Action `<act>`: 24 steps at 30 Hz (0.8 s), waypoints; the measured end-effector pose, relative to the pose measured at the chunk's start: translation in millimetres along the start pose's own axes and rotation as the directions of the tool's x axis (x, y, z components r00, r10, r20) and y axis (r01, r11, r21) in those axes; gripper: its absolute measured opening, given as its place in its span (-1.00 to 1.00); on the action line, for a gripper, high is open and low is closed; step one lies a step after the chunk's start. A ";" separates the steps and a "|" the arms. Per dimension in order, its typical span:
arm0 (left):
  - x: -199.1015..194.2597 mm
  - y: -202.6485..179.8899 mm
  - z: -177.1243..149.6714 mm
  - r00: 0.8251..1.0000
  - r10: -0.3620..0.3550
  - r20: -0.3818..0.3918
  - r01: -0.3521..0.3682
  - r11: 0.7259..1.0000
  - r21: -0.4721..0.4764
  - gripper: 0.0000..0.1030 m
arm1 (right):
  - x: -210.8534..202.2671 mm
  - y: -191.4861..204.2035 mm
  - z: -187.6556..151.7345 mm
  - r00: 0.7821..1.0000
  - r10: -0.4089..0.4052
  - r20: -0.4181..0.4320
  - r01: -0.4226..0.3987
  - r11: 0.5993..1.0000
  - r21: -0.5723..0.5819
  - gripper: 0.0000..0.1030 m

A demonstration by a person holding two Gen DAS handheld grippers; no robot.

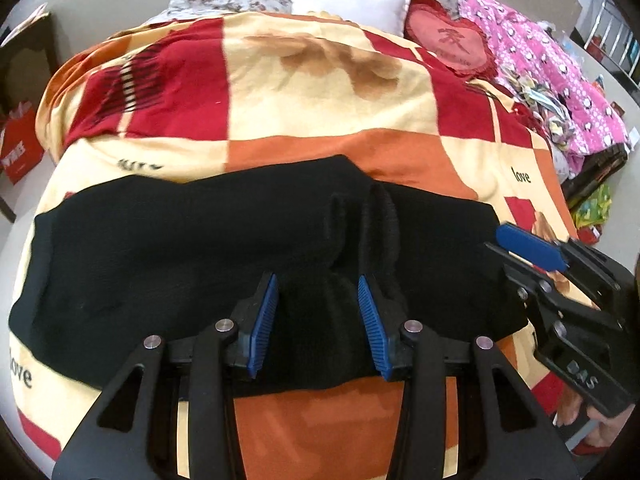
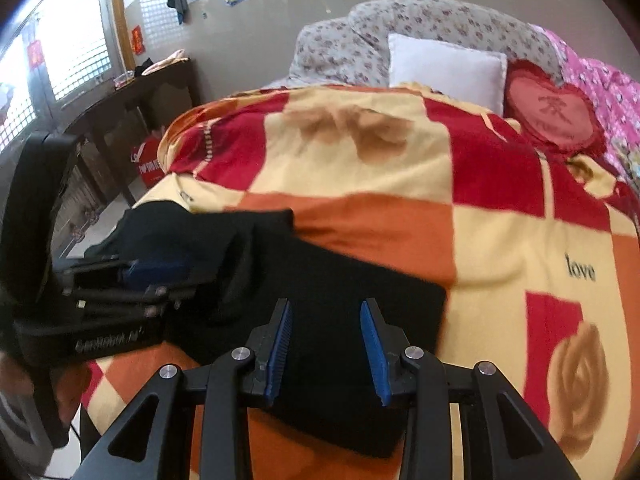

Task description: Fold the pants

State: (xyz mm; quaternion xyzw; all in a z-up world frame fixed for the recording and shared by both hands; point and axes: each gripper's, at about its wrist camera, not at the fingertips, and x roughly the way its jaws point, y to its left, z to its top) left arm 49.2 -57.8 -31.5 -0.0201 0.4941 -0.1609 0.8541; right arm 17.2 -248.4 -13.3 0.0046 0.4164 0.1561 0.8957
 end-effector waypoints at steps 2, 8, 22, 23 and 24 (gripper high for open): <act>-5.7 7.5 -1.9 1.000 0.014 0.007 -0.014 1.000 -0.012 -0.20 | 9.3 8.0 5.3 1.000 0.013 -0.012 -0.013 1.000 -0.011 -0.34; -19.8 35.3 -8.3 0.999 0.043 0.014 -0.042 0.997 -0.071 -0.20 | 47.9 38.0 6.0 0.996 0.042 -0.082 -0.048 0.997 -0.067 -0.33; -35.5 72.1 -17.2 0.998 0.057 0.017 -0.053 0.984 -0.171 0.05 | 41.5 73.6 30.5 0.992 0.112 -0.050 -0.118 0.986 -0.115 -0.33; -35.5 72.9 -17.8 0.998 0.058 0.015 -0.055 0.983 -0.173 0.05 | 44.7 75.5 31.1 0.992 0.111 -0.054 -0.117 0.986 -0.116 -0.34; -34.8 73.9 -18.0 0.998 0.057 0.012 -0.054 0.983 -0.174 0.05 | 47.9 77.2 31.5 0.992 0.111 -0.058 -0.117 0.986 -0.116 -0.34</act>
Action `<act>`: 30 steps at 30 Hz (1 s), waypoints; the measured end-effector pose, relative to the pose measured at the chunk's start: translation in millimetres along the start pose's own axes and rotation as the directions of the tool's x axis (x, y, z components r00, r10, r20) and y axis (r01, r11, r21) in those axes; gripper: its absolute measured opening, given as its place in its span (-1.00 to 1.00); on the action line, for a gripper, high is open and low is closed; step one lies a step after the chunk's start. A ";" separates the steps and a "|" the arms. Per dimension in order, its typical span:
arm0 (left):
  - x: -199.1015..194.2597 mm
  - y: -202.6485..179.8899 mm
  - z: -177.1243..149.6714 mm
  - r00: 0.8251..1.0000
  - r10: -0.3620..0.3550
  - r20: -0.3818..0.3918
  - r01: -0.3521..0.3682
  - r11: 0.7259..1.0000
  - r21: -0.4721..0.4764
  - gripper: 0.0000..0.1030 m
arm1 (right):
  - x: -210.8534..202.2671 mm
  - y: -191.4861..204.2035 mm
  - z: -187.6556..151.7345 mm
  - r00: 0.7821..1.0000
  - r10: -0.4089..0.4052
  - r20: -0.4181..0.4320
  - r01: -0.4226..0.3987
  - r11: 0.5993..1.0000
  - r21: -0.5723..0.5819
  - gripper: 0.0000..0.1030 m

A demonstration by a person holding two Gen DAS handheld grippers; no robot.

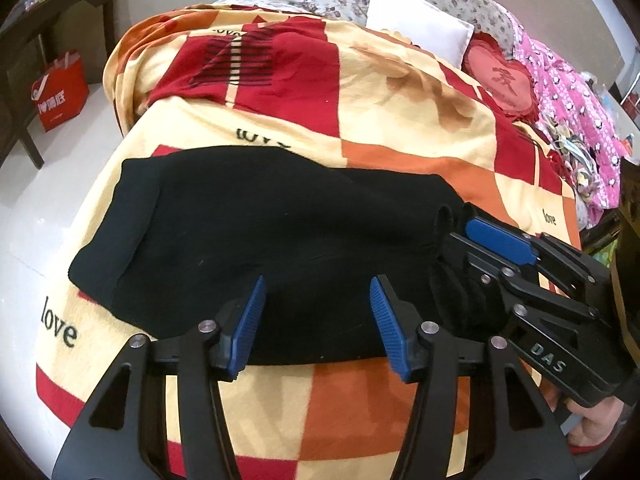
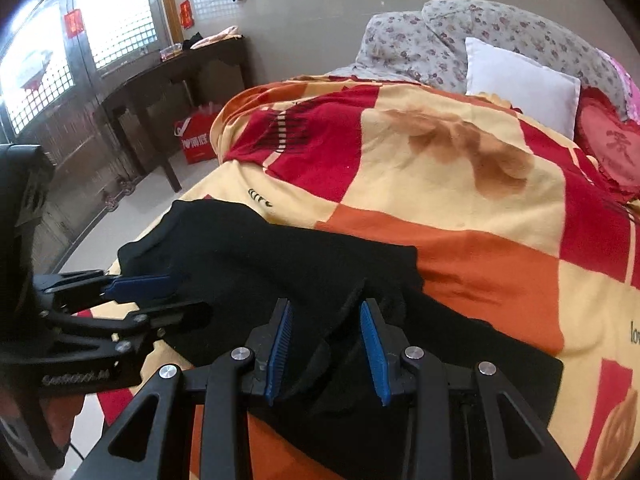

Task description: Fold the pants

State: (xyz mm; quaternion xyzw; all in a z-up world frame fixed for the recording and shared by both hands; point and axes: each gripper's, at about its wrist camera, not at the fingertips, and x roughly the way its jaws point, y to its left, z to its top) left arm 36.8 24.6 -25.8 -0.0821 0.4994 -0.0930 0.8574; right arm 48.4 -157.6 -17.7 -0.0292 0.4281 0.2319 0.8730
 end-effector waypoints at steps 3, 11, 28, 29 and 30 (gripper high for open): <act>0.1 4.0 -1.4 1.000 0.006 -0.003 -0.006 1.000 -0.007 0.05 | 5.6 -0.4 0.2 1.000 -0.024 -0.006 0.024 1.000 -0.002 -0.34; -4.2 26.8 -8.3 1.000 0.021 -0.010 -0.022 0.998 -0.064 0.05 | 34.3 -3.5 0.6 0.998 0.006 -0.066 -0.006 1.000 0.005 -0.29; -30.0 121.1 -46.3 0.999 -0.022 0.043 0.039 0.888 -0.459 0.33 | 85.0 78.3 85.6 0.988 0.150 -0.049 -0.156 0.970 -0.187 -0.08; -26.8 122.8 -46.9 0.999 -0.016 0.036 0.031 0.881 -0.472 0.33 | 94.2 82.8 90.2 0.988 0.142 -0.060 -0.151 0.968 -0.201 -0.08; -25.2 122.9 -46.3 0.999 -0.014 0.041 0.032 0.880 -0.474 0.34 | 100.8 84.5 92.8 0.988 0.136 -0.069 -0.148 0.968 -0.203 -0.08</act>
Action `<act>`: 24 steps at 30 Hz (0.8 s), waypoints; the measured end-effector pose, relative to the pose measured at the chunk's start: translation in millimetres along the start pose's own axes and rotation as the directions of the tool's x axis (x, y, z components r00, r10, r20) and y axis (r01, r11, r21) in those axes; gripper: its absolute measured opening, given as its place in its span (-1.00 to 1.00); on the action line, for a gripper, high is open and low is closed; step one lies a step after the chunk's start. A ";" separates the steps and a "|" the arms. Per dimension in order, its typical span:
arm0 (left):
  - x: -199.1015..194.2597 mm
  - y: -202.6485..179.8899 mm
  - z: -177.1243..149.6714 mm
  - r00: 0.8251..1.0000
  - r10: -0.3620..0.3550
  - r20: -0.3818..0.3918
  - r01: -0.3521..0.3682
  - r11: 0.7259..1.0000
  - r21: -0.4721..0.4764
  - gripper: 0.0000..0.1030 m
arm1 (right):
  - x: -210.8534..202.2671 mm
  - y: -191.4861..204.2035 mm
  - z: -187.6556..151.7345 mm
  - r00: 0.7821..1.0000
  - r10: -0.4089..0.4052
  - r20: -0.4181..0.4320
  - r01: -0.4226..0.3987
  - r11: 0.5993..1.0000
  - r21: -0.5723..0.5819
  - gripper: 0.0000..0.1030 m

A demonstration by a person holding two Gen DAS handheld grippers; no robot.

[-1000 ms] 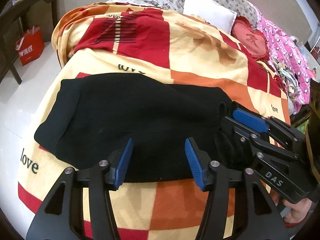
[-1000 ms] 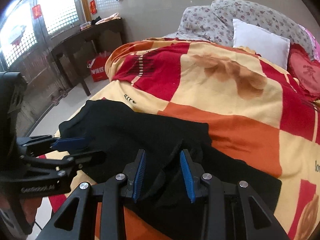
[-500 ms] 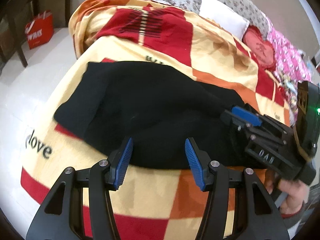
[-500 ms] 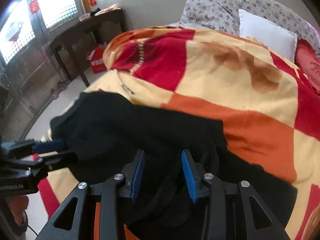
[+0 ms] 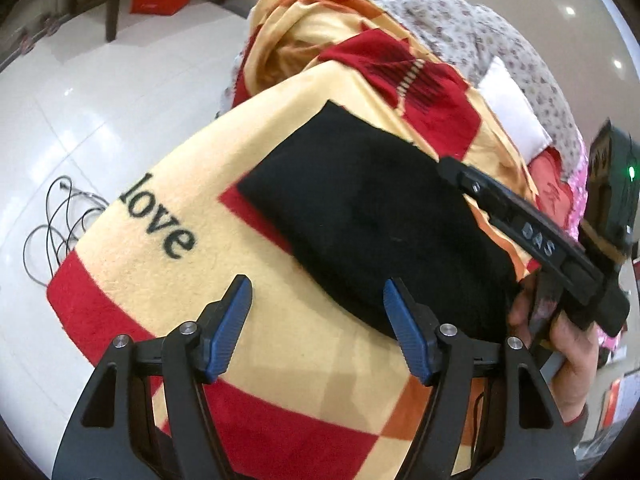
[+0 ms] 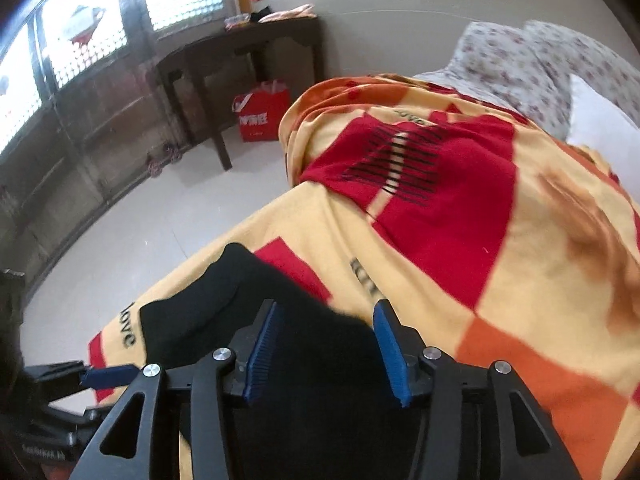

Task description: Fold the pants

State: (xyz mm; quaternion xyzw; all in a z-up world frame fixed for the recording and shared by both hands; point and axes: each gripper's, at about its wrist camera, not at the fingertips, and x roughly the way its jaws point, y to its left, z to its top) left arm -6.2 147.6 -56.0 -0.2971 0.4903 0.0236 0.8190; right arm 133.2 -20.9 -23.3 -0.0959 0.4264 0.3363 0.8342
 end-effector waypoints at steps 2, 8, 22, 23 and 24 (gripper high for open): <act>2.4 -3.7 2.2 1.000 0.008 0.017 -0.008 1.000 0.004 0.45 | 13.8 -1.3 4.2 1.000 0.007 -0.024 -0.006 1.000 0.006 -0.07; 16.0 -15.8 13.2 0.999 -0.016 0.029 0.015 1.000 0.004 0.58 | 37.0 -4.4 2.6 0.997 0.072 -0.026 -0.071 0.997 0.028 -0.07; -6.4 -65.8 27.9 0.985 -0.132 0.113 0.115 0.982 0.148 -0.69 | -61.8 -61.7 -10.3 0.970 0.142 0.199 -0.191 0.948 0.256 -0.29; -15.0 -80.7 24.0 0.980 -0.142 0.139 0.113 0.973 0.201 -0.69 | -76.5 -66.8 -14.6 0.969 0.128 0.213 -0.184 0.946 0.265 -0.27; -23.3 -97.3 18.4 0.974 -0.154 0.165 0.108 0.960 0.258 -0.69 | -96.3 -74.7 -21.9 0.968 0.099 0.232 -0.164 0.945 0.284 -0.25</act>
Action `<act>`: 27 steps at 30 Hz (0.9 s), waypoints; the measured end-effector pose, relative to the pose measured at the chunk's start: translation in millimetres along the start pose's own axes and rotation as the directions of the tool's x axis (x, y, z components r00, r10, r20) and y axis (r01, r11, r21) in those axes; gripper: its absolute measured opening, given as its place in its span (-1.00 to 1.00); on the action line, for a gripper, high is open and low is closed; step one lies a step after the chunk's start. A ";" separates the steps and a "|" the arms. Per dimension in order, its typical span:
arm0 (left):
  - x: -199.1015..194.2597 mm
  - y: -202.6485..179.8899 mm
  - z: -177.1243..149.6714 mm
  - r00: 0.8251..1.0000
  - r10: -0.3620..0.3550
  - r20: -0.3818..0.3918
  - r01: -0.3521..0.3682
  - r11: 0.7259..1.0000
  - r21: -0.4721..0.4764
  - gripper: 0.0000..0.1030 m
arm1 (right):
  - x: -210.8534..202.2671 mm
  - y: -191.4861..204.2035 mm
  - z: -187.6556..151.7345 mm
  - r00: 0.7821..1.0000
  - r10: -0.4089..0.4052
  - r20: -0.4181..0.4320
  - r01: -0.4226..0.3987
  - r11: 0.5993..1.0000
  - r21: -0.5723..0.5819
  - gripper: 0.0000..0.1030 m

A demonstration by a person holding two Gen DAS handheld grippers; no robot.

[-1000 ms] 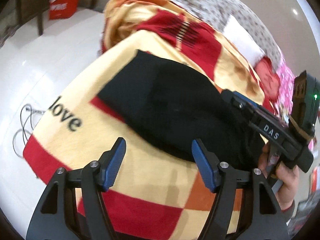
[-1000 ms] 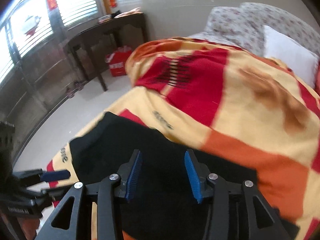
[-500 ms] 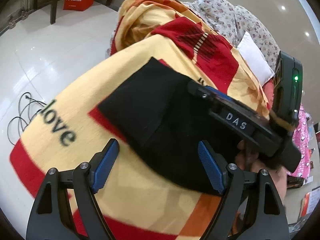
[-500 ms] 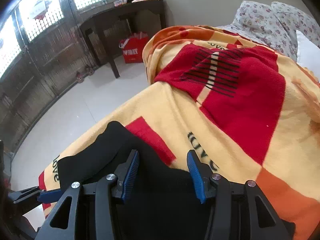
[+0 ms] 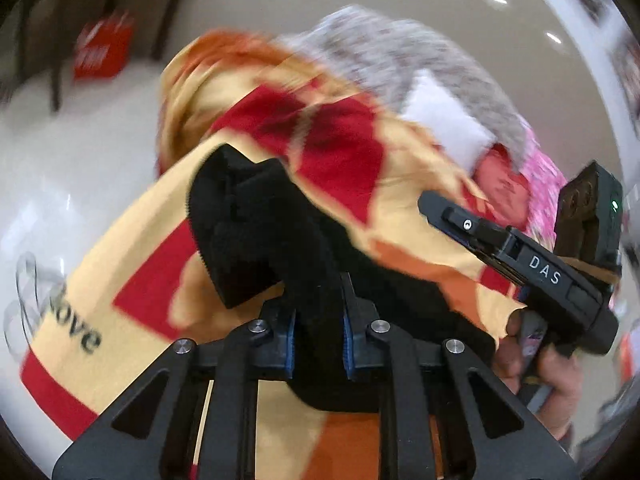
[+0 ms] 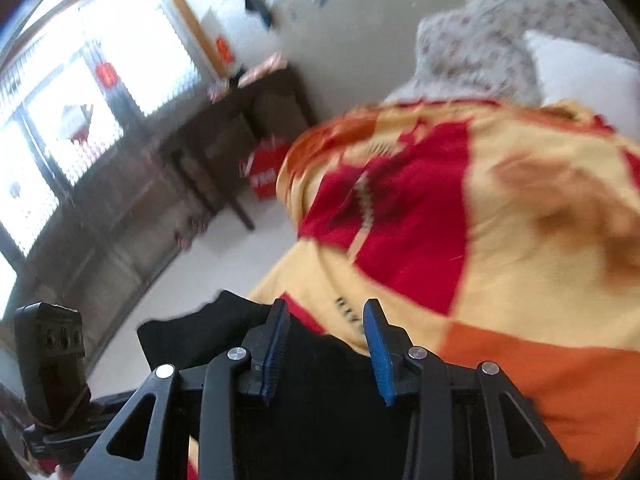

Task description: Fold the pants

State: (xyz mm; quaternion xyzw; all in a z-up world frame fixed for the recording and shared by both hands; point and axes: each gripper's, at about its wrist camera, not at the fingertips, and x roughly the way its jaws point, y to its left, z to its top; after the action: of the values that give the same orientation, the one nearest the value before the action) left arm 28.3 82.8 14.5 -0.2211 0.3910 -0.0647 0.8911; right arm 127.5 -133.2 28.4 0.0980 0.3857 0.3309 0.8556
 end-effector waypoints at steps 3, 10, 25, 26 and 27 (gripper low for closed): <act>-10.8 -55.9 -8.0 0.997 -0.058 0.042 0.050 0.985 0.166 -0.69 | -53.9 -22.2 -13.5 0.996 -0.059 0.073 0.055 0.997 0.061 -0.19; 45.6 -153.7 -74.8 0.980 -0.120 -0.156 0.175 0.895 0.409 -0.68 | -133.7 -99.4 -73.3 0.961 -0.249 0.117 0.202 0.928 0.314 -0.10; 13.1 -148.5 -69.3 0.977 -0.142 -0.162 0.206 0.831 0.517 0.18 | -138.3 -125.9 -128.3 0.989 -0.128 0.070 0.079 0.873 0.481 0.24; 14.3 -142.5 -69.0 0.982 -0.116 -0.150 0.178 0.835 0.520 0.18 | -135.3 -126.9 -130.5 0.990 -0.129 0.064 0.083 0.871 0.483 0.25; 18.1 -131.9 -66.1 0.987 -0.078 -0.137 0.139 0.844 0.518 0.18 | -132.4 -127.8 -132.0 0.990 -0.121 0.069 0.071 0.867 0.494 0.26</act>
State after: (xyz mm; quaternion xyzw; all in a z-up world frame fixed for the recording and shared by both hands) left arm 0.4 -63.0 21.6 0.0130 0.3940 -0.2317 0.8893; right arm 30.6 -327.2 -37.0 0.3083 0.4192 0.1741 0.8360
